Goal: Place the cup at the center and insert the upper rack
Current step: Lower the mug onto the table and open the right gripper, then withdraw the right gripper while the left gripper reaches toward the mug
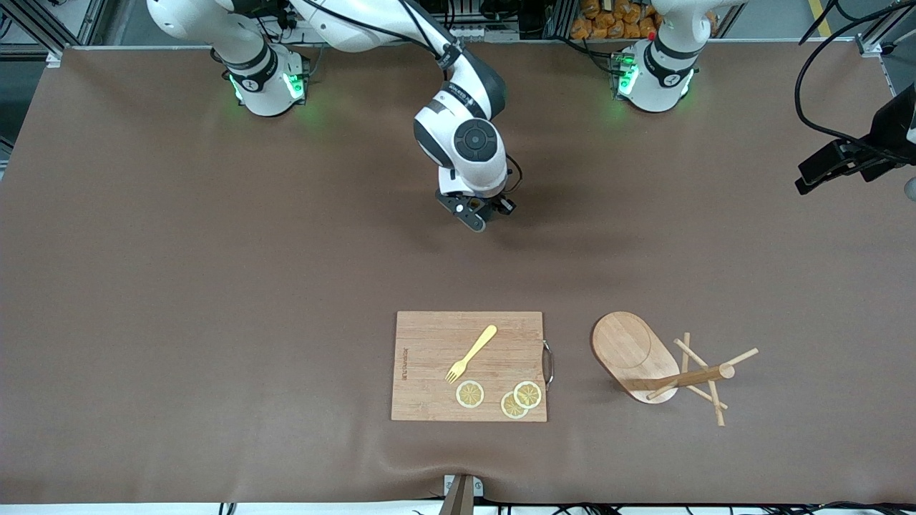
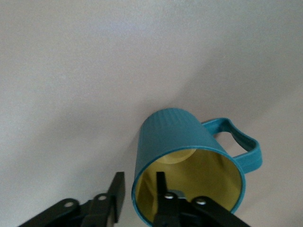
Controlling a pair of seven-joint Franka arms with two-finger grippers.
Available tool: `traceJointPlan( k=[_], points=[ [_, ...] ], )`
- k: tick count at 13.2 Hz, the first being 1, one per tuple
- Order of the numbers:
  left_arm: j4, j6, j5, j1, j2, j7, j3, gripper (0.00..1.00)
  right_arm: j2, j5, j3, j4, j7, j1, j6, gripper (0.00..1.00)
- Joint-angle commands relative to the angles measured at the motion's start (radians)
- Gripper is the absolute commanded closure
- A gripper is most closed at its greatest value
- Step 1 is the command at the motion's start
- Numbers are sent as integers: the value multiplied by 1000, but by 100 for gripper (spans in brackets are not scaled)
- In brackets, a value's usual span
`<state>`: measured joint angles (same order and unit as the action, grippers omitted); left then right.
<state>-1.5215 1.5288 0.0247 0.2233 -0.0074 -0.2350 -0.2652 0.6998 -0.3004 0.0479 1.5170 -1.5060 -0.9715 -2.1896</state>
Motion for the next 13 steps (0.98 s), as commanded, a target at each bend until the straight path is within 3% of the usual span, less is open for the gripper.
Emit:
traceJointPlan(
  k=[1, 5, 8, 10, 13],
  points=[
    [3, -13, 20, 4, -14, -4, -8, 0, -20, -19, 12, 8, 27, 13, 2, 0],
    [0, -13, 20, 4, -16, -6, -8, 0, -127, -19, 46, 8, 209, 77, 118, 0],
    [0, -15, 18, -2, -16, -18, -11, 0, -248, -19, 47, 11, 442, 216, 247, 0],
    [-2, -16, 11, -5, -16, -73, -55, 0, -339, -16, 53, 20, 626, 334, 332, 0],
    [-5, -16, 12, -7, -5, -190, -133, 0, -457, 150, 52, 28, 795, 439, 441, 0]
  ],
)
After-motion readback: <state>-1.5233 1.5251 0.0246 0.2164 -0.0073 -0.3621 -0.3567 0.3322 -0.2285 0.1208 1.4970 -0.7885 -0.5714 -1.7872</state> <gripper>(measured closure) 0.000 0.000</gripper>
